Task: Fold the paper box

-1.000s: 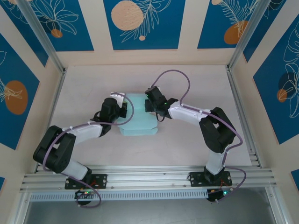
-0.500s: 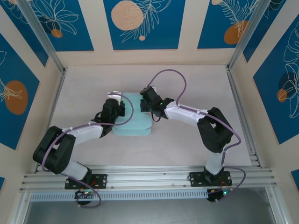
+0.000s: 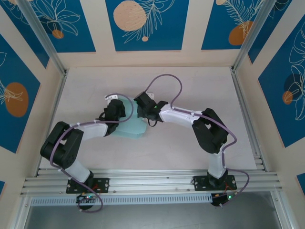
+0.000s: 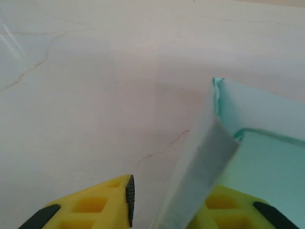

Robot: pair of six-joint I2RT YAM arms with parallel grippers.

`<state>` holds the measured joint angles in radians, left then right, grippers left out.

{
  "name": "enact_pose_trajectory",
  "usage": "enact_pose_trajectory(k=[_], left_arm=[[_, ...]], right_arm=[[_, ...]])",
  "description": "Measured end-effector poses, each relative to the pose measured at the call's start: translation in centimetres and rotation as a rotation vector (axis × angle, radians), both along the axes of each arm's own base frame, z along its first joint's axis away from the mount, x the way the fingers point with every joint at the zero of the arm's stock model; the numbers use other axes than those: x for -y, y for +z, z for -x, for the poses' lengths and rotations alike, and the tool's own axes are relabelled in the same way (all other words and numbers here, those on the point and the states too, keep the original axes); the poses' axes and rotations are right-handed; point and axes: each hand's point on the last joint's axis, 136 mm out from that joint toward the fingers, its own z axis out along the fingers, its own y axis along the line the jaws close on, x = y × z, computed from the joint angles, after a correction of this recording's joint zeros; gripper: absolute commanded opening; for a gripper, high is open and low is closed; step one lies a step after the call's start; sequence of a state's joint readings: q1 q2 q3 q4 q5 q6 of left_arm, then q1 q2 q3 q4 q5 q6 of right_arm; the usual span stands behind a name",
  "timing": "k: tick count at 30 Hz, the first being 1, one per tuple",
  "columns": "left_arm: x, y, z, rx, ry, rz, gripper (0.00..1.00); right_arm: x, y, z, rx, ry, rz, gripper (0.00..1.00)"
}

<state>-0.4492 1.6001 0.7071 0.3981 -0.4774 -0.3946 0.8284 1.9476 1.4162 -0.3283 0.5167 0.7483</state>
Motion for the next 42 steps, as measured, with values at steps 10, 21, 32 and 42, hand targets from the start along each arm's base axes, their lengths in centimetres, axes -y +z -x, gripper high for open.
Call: enact_pose_trajectory(k=[10, 21, 32, 42], left_arm=[[2.5, 1.1, 0.9, -0.005, -0.227, 0.101, 0.39], [2.5, 3.9, 2.2, 0.036, -0.282, 0.085, 0.39], [2.1, 2.8, 3.1, -0.013, -0.298, 0.032, 0.33], [2.0, 1.2, 1.9, -0.026, -0.290, -0.019, 0.19]], right_arm=[[1.7, -1.6, -0.4, -0.068, -0.036, 0.066, 0.00], [2.0, -2.0, -0.3, -0.090, -0.032, 0.079, 0.00], [2.0, -2.1, -0.1, -0.099, -0.025, 0.080, 0.00], [1.7, -2.1, 0.0, -0.099, -0.011, 0.078, 0.00]])
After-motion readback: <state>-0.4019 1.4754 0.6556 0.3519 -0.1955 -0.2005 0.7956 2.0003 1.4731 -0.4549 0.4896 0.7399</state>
